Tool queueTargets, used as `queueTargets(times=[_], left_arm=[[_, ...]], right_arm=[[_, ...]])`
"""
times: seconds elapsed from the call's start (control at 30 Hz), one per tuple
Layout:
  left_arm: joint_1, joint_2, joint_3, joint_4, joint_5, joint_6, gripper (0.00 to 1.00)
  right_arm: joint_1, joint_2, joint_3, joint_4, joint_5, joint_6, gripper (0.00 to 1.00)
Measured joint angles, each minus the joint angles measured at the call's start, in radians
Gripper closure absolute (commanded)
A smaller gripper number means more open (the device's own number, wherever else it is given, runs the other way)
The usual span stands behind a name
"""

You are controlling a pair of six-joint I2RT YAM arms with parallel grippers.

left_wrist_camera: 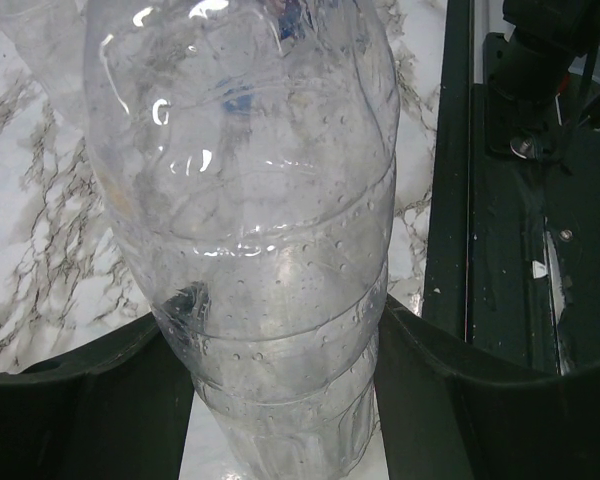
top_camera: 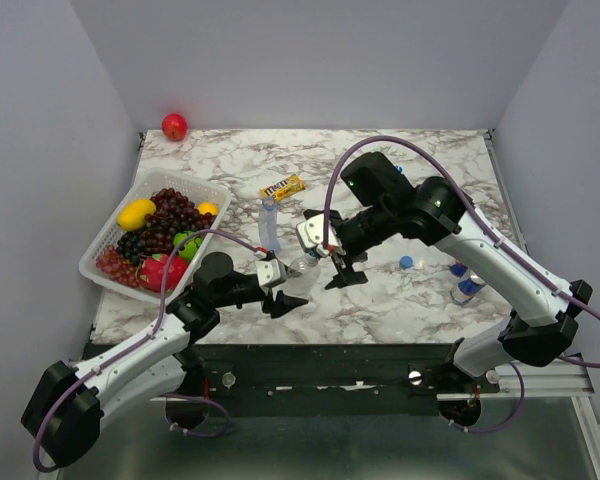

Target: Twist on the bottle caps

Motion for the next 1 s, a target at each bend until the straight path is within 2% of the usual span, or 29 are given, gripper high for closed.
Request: queueTargets(times=[0.57, 1.0], left_arm=[[0.026, 0.005, 0.015, 0.013, 0.004, -0.005, 1.00], [0.078, 0.010, 0.015, 0.013, 0.005, -0.047, 1.00]], right_arm=[[0.000, 0.037, -0.011, 0.003, 0.008, -0.035, 0.02], [0.000, 0.028, -0.072, 0.099, 0.105, -0.015, 0.02]])
